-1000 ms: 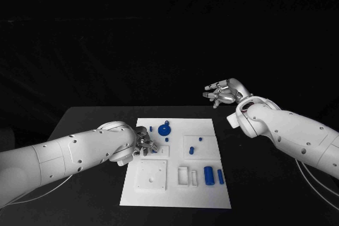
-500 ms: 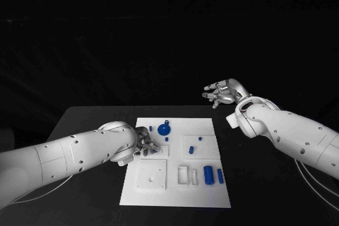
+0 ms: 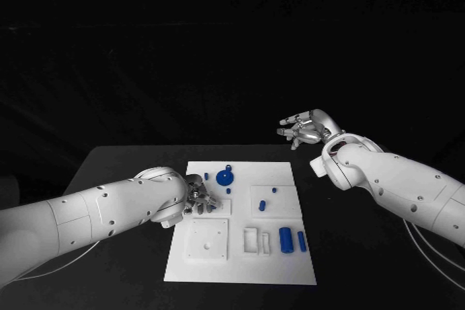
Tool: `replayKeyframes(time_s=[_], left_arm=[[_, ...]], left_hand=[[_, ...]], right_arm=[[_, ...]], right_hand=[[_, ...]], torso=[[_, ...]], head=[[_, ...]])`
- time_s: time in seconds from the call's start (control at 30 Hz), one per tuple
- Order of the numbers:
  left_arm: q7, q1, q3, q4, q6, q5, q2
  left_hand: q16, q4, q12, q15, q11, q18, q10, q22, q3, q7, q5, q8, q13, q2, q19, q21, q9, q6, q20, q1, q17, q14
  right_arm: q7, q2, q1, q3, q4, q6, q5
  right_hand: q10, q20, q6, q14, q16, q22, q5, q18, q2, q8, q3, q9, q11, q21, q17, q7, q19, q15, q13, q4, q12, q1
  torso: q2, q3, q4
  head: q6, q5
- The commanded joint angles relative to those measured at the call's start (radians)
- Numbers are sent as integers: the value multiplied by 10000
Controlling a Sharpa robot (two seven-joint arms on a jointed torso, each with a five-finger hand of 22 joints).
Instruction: Assemble the parts on the task board
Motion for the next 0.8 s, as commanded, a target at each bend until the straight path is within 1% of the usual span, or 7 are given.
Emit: replayKeyframes(time_s=[0.03,0.17,0.33,0.63,0.67,0.7,0.8], left_arm=[[-110,-39,-21,-16,-53,-78,-12],[-127,-39,-21,-18,-51,-77,-35],[-121,-39,-20,-27,-25,-77,-64],[29,-35,-4,81,126,227,-278],[51,-33,11,112,149,361,-314],[66,-29,32,148,168,516,-350],[61,4,167,227,213,856,-428]], left_hand=[[-21,92,-13,36,20,28,562,483,-229,-122,-343,-33,-17,-331,-14,-63,-1,73,-58,-57,-29,-3],[-40,633,-38,24,23,-28,562,477,-205,-121,-739,-31,-36,-845,-18,-125,-26,112,-116,86,-58,-6],[-50,1079,-36,23,24,-35,559,477,48,-116,-1091,-31,-38,-1216,-15,-163,13,143,-123,107,-72,-12],[-54,1960,-46,9,28,-44,559,455,287,-92,-1234,-28,-90,-1930,-28,-264,68,206,-150,-64,-66,-21],[-58,2028,-51,4,28,-46,560,450,283,-94,-1239,-29,-97,-1979,-34,-282,64,204,-160,-96,-69,-25],[-79,2461,-80,-26,20,-101,562,440,380,-92,-1245,-25,-156,-2191,-45,-334,38,197,-243,10,-82,-41],[-106,2692,-95,-35,32,-116,554,420,286,-73,-1244,-40,-172,-2248,-66,-402,12,131,-274,-163,-120,-51]], right_arm=[[41,4,-14,6,-2,130,-84],[33,0,-25,6,-6,129,-84],[33,-1,-35,6,-10,128,-84],[31,-35,-53,6,-11,146,-75],[32,-40,-54,6,-12,144,-71],[34,-44,-55,6,-14,141,-65],[34,-49,-57,6,-27,140,-52]], right_hand=[[-56,37,-53,-39,-35,-26,-37,-59,6,-1,27,6,-2,-57,-16,45,336,28,-21,18,16,20],[-56,38,-56,-43,-37,-29,-40,-57,1,0,25,6,0,-57,-19,46,337,29,-23,4,15,33],[-61,39,-54,-49,-38,-33,-71,-54,4,0,39,6,3,-59,-22,51,335,31,-33,-34,5,69],[-54,41,-73,-49,-42,-39,-94,-50,3,-1,27,6,3,-63,-29,53,336,32,-40,-52,2,59],[-54,41,-73,-49,-42,-39,-94,-50,3,-1,27,6,3,-63,-29,53,336,32,-40,-52,2,59],[-54,41,-73,-49,-42,-39,-94,-50,3,-1,27,6,3,-63,-29,53,336,32,-40,-52,2,59],[-64,45,-88,-56,-52,-50,-87,-47,7,0,16,6,8,-71,-39,56,334,35,-49,-58,-9,51]], torso=[[3,-6,8],[4,-3,2],[-4,-7,0],[5,-3,-7],[5,-3,-7],[5,-2,-7],[10,-2,-9]], head=[[-14,-13],[-20,-9],[-21,-7],[-16,-26],[-16,-26],[-16,-26],[-24,-38]])
